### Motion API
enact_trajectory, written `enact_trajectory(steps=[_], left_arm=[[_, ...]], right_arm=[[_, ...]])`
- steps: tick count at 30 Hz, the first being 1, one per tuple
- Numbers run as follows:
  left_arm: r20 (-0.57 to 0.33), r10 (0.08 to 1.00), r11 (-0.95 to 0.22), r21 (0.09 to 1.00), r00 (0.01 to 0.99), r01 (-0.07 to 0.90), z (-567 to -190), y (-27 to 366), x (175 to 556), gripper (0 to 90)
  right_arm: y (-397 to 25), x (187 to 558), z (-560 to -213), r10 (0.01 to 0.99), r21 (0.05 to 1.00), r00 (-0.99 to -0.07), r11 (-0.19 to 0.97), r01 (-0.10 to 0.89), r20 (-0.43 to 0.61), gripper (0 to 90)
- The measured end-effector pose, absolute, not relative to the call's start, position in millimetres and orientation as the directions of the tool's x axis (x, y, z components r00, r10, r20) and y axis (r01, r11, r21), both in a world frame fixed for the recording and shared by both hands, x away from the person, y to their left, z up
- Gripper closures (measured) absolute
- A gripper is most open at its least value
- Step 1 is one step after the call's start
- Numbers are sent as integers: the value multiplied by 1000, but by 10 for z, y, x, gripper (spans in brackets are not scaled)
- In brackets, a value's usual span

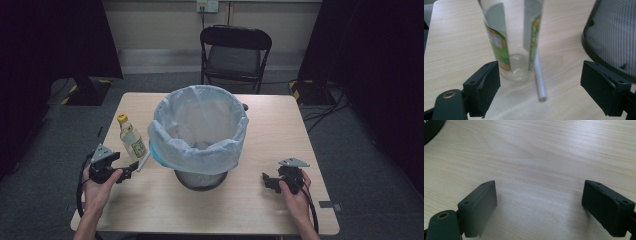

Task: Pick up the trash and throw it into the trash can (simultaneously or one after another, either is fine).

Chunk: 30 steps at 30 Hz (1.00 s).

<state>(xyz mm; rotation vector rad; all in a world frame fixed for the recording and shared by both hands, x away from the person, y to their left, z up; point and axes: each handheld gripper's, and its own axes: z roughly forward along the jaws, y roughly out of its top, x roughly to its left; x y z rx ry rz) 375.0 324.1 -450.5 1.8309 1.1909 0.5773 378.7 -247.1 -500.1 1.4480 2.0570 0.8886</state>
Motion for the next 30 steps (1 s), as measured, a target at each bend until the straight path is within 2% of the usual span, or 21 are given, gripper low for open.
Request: enact_trajectory(steps=[12,17,30], left_arm=[[-66,895,-188,841,440,507,-4571,3252,4115,160],[-65,899,-201,817,433,541,-4655,3253,4260,161],[-70,903,-203,800,423,564,-4865,3182,4442,186]], right_arm=[[-2471,3786,-5001,943,733,-333,233,639,-10,118],[-2471,3786,-5001,943,733,-333,233,639,-10,118],[-2470,3786,-5001,943,733,-332,233,639,-10,118]])
